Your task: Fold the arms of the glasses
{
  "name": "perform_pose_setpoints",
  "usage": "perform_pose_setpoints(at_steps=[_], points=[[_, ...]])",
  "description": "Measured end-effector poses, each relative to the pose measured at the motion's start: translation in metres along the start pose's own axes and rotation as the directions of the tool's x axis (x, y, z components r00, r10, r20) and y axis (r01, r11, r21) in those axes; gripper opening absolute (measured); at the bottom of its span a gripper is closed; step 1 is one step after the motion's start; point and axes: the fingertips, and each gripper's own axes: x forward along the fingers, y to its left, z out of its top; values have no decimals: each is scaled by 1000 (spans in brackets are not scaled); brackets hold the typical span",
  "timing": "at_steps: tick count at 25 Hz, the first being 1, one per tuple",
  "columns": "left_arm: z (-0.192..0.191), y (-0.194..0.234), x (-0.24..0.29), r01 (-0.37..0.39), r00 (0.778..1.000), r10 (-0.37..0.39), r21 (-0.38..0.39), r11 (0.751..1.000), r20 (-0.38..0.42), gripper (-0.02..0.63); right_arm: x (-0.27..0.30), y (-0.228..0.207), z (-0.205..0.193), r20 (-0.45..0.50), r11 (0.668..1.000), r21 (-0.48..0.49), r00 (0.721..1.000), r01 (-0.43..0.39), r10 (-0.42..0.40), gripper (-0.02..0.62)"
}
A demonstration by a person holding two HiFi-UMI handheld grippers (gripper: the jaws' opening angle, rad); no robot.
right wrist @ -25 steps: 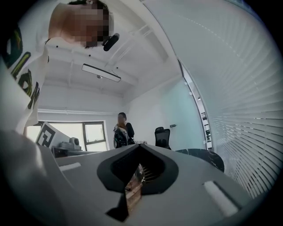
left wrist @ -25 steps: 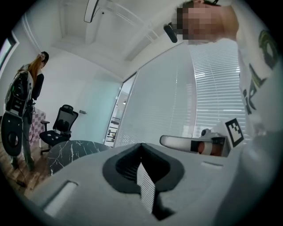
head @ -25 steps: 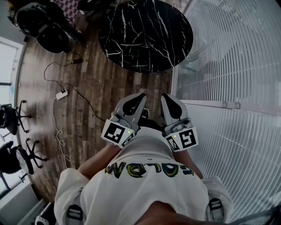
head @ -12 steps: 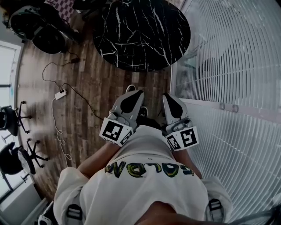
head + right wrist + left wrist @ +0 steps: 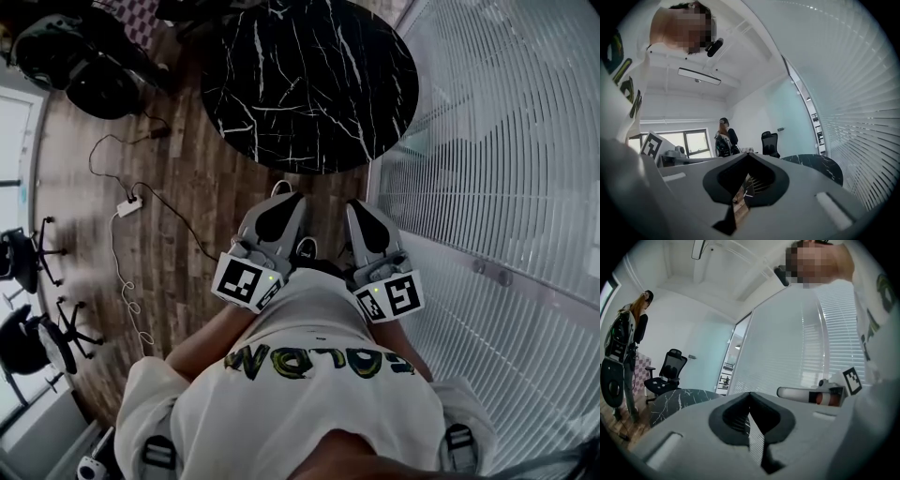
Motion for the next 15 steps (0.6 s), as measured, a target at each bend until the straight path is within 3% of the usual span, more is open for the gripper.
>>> perform_pose_setpoints(at_steps=[8, 15], points=[[28, 77, 36, 14, 1000, -14, 4, 1000, -2, 2, 93, -7, 12, -24, 1000, -25, 1000, -5, 5, 3], [64, 127, 57, 58, 997, -58, 13, 998, 45, 2, 158, -9, 29, -10, 999, -51, 1000, 6, -7, 3]])
